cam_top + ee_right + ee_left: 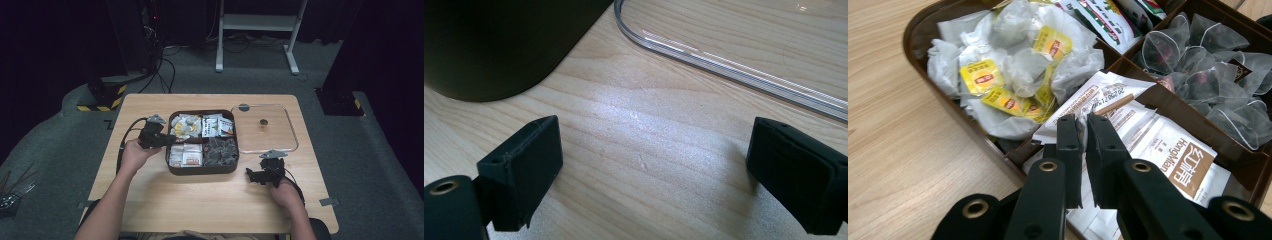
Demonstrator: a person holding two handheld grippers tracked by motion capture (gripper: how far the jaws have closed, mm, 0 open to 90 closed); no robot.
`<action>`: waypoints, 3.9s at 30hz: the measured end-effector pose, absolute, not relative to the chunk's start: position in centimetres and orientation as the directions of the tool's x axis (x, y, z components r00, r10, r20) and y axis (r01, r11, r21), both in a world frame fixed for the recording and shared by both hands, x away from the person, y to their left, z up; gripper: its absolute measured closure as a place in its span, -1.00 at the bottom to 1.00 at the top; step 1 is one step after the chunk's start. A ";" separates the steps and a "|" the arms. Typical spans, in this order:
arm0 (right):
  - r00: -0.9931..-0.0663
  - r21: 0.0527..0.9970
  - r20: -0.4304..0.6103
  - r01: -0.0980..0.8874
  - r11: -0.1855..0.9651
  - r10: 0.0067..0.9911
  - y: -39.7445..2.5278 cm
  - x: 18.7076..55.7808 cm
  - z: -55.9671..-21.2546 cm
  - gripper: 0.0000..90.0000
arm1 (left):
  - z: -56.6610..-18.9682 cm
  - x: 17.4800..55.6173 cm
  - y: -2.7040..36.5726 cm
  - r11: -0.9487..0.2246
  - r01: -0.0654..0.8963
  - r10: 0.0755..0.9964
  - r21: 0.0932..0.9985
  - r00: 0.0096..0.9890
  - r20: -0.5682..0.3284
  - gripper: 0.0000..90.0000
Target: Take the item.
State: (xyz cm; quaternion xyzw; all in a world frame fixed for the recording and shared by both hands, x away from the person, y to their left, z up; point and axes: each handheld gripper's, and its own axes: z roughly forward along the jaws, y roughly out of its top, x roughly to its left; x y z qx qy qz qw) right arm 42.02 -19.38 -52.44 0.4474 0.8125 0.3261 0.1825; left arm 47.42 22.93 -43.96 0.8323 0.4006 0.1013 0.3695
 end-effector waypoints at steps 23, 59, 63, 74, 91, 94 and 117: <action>-0.542 0.692 -0.005 0.605 0.394 0.840 -19.3 42.6 -52.4 -0.83 | -43.3 46.1 28.4 -0.282 0.632 0.813 0.722 0.556 -0.170 0.88; -0.533 0.693 -0.006 0.608 0.388 0.846 -19.1 42.9 -52.4 -0.83 | -48.4 48.7 31.8 -0.231 0.765 0.881 0.601 0.427 -0.205 0.88; -0.533 0.693 -0.006 0.608 0.387 0.846 -19.1 42.9 -52.4 -0.83 | -48.6 49.0 31.5 -0.239 0.767 0.881 0.596 0.429 -0.199 0.88; -0.532 0.693 -0.007 0.608 0.388 0.847 -19.1 42.9 -52.4 -0.83 | -49.4 49.5 31.3 -0.257 0.772 0.881 0.582 0.434 -0.187 0.87; -0.533 0.694 -0.007 0.607 0.388 0.846 -19.1 42.9 -52.4 -0.83 | -48.9 49.2 31.0 -0.248 0.743 0.873 0.622 0.449 -0.188 0.45; -0.532 0.693 -0.006 0.608 0.387 0.847 -19.1 42.9 -52.4 -0.83 | -48.7 49.0 31.0 -0.248 0.738 0.874 0.628 0.449 -0.183 0.35; -0.533 0.692 -0.006 0.609 0.388 0.846 -19.1 42.9 -52.4 -0.83 | -48.0 45.7 33.8 -0.172 0.689 0.906 0.704 0.391 -0.161 -0.20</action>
